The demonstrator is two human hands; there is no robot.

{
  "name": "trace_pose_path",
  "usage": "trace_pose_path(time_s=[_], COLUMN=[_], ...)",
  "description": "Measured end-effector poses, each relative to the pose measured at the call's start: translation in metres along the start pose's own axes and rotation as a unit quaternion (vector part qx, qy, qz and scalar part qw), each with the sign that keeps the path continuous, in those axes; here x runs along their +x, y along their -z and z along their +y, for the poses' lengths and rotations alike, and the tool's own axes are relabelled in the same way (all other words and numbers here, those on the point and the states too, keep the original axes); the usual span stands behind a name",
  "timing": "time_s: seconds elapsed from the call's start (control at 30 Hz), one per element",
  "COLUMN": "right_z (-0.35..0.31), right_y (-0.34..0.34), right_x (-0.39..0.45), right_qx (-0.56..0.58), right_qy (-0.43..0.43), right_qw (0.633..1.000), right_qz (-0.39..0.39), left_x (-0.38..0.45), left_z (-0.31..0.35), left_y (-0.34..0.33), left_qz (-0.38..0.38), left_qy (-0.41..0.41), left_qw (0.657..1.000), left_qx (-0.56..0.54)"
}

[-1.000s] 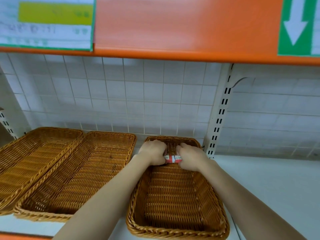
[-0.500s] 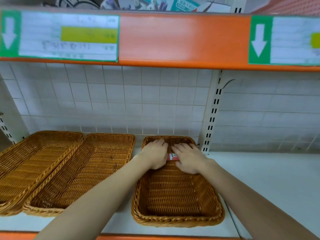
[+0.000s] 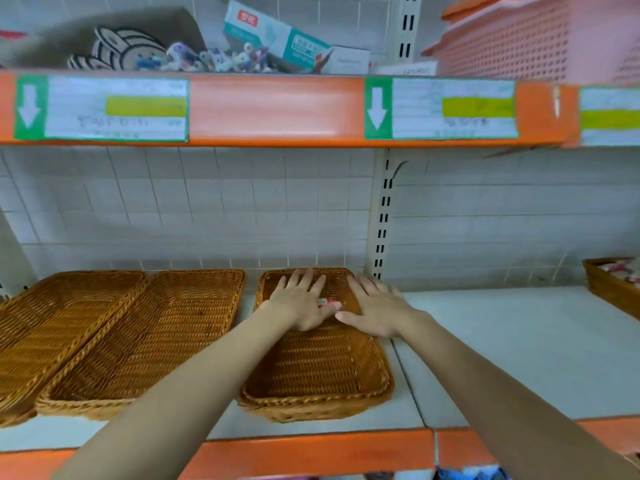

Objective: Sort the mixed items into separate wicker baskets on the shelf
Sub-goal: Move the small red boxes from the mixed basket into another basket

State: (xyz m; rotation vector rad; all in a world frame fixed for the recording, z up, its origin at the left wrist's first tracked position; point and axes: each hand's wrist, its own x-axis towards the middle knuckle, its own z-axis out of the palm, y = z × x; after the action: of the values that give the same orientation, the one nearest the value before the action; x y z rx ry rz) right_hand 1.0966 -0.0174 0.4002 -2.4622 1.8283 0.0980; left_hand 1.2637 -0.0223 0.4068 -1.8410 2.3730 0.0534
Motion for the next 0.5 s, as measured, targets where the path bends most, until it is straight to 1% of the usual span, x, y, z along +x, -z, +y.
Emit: trace_pose_path(time_s=[0.23,0.37,0.5], right_z=[0.075,0.119,0.163], right_y=[0.002,0.002,0.003], right_x=[-0.046,-0.070,-0.088], right_qx=[-0.005,-0.003,0.003], right_qy=[-0.002,-0.024,-0.040], right_qw=[1.000,1.000,0.999], right_qz=[0.006,-0.009,-0.017], left_x=[0.000,0.003,0.008], left_z=[0.088,0.143,0.191], left_y=[0.006,0.006,0.008], left_qz=[0.040,0.037,0.016], left_qy=[0.002,0.012,0.008], left_qw=[0.999,0.998,0.999], left_qx=[-0.036,-0.046,-0.047])
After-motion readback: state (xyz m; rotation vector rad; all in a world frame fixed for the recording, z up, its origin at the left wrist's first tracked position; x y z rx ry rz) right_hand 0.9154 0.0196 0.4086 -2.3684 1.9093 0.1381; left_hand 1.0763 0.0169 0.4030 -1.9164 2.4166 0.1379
